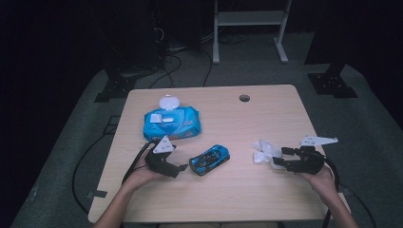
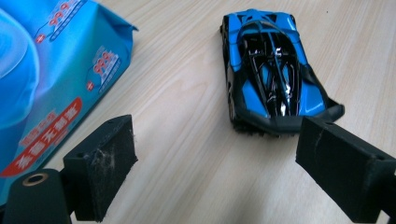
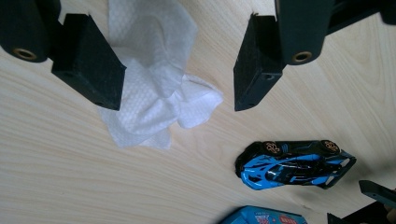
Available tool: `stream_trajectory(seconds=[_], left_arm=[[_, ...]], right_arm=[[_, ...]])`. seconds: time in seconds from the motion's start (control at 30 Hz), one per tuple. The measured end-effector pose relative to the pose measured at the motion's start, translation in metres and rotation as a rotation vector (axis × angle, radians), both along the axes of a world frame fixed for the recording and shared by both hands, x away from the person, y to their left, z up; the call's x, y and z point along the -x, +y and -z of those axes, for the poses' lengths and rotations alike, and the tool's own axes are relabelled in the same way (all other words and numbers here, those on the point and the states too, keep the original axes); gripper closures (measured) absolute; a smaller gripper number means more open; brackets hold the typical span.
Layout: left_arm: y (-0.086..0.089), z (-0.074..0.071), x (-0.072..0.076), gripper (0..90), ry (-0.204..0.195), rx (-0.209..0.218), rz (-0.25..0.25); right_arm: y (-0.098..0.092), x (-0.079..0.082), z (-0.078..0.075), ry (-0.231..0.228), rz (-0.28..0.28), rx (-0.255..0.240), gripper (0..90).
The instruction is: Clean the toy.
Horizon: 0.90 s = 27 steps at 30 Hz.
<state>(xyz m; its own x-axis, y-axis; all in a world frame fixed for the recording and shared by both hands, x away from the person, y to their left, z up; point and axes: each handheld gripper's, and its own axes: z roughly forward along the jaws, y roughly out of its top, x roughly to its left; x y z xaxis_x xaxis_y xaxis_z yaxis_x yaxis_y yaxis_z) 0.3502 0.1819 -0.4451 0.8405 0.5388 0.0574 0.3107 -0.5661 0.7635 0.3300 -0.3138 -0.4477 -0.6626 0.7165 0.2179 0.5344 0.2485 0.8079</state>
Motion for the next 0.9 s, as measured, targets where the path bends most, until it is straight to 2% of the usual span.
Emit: stream_trajectory(seconds=[0.4,0.63,0.83,0.9], left_arm=[[0.016,0.003,0.009,10.7,-0.015,0.006,-0.028],[0.022,0.006,0.016,9.9,-0.019,0.023,-0.052],[0.026,0.011,0.019,9.4,-0.023,0.061,-0.081],[0.027,0.014,0.02,9.4,-0.022,0.056,-0.089]], right_arm=[[-0.001,0.005,0.001,-0.001,0.002,0.0,31.1],[0.0,0.009,0.002,0.001,-0.008,0.006,29.6],[0.003,0.013,0.005,-0.006,-0.009,0.003,28.8],[0.004,0.014,0.007,-0.005,-0.008,0.004,28.2]])
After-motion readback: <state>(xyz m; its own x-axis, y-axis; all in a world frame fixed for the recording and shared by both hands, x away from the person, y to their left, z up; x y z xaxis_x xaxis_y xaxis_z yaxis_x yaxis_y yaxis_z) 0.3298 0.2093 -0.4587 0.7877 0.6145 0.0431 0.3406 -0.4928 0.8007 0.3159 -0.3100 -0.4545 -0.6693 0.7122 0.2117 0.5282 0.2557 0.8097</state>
